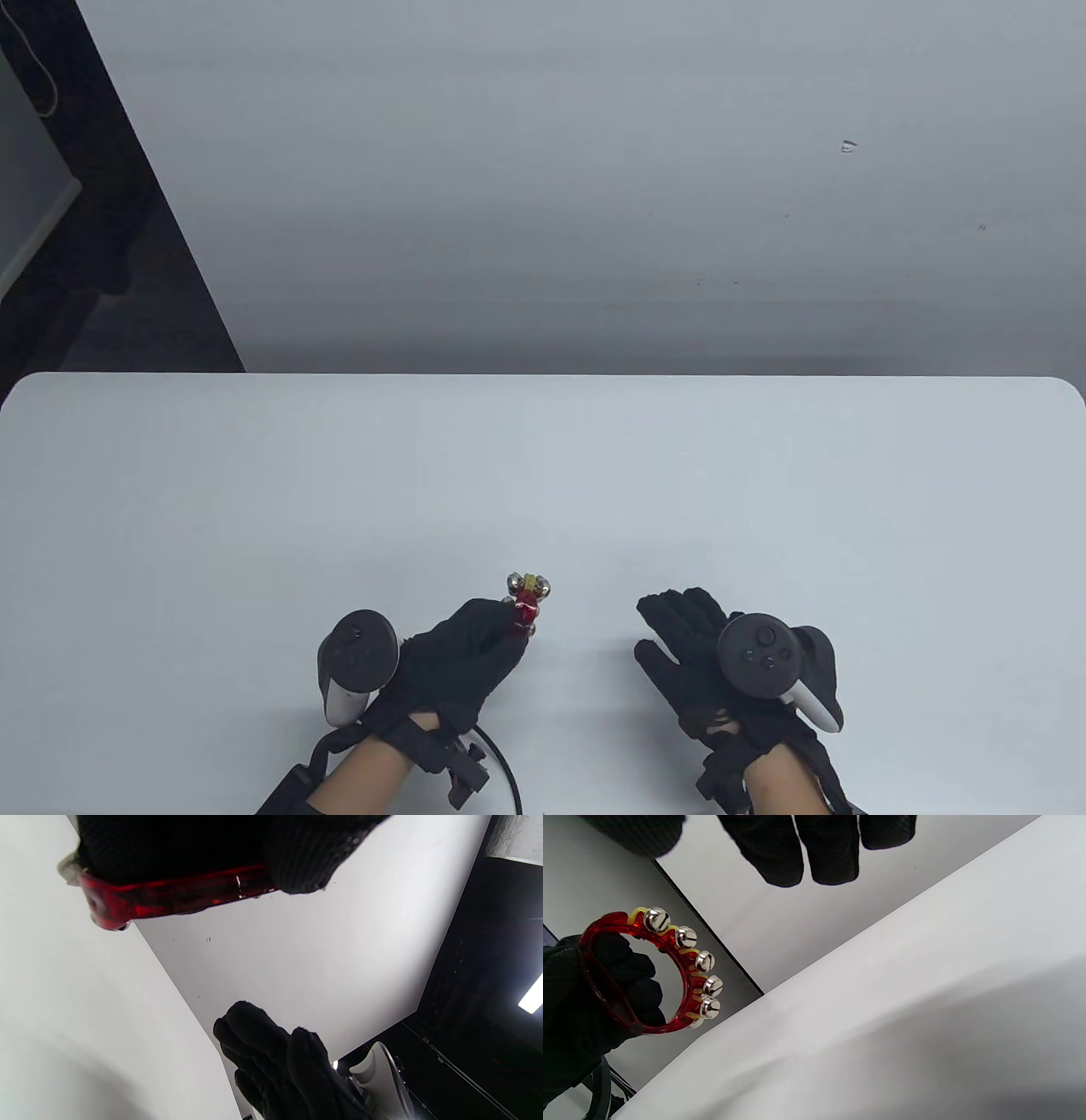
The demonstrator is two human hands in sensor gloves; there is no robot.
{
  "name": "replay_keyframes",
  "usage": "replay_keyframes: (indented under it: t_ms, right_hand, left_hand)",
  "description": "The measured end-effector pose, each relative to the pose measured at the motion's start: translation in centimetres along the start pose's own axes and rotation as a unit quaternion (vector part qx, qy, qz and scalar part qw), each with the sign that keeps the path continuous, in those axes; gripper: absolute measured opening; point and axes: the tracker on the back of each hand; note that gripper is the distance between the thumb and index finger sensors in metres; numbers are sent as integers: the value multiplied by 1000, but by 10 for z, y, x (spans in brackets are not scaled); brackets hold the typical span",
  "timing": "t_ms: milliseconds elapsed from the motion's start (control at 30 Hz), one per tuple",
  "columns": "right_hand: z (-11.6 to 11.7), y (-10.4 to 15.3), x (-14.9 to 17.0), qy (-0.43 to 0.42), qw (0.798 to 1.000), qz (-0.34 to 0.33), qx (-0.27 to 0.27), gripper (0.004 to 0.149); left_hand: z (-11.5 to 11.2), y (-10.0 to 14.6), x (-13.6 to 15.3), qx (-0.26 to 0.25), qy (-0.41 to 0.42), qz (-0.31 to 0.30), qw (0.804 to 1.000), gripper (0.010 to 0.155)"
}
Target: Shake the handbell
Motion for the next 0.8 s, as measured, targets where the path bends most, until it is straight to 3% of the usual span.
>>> replay_keyframes:
  t_ms: [333,433,500,600,633,700,800]
  right_hand:
    - [0,0,0,0,1000,-2,0,73]
    - [0,1,0,-1,1000,-1,0,73]
    - [-1,1,0,-2,1000,-2,0,73]
    - [-1,0,0,-2,1000,-4,-1,73]
    - [0,0,0,-2,1000,-5,-1,73]
    - [0,0,-1,-2,1000,-5,-3,73]
    - [1,1,-1,-4,1000,-4,-3,73]
  left_hand:
    - [0,-1,28,16,11,66,998,43]
    - [3,-1,25,7,14,62,998,43]
    - [6,1,5,-4,11,17,1000,43]
    - [8,10,-51,-44,18,-126,991,43]
    - [9,12,-60,-53,15,-144,988,42]
    - [12,11,-57,-60,23,-129,989,41]
    - [10,9,-18,-42,62,-38,996,43]
Point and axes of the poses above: the tracker on the back of each hand, its own x axis roughly to the little-finger side, its own y axis roughly from the fingertips to the wrist, z = x × y, and after that the axes turned 9 degrees about x, right-handed
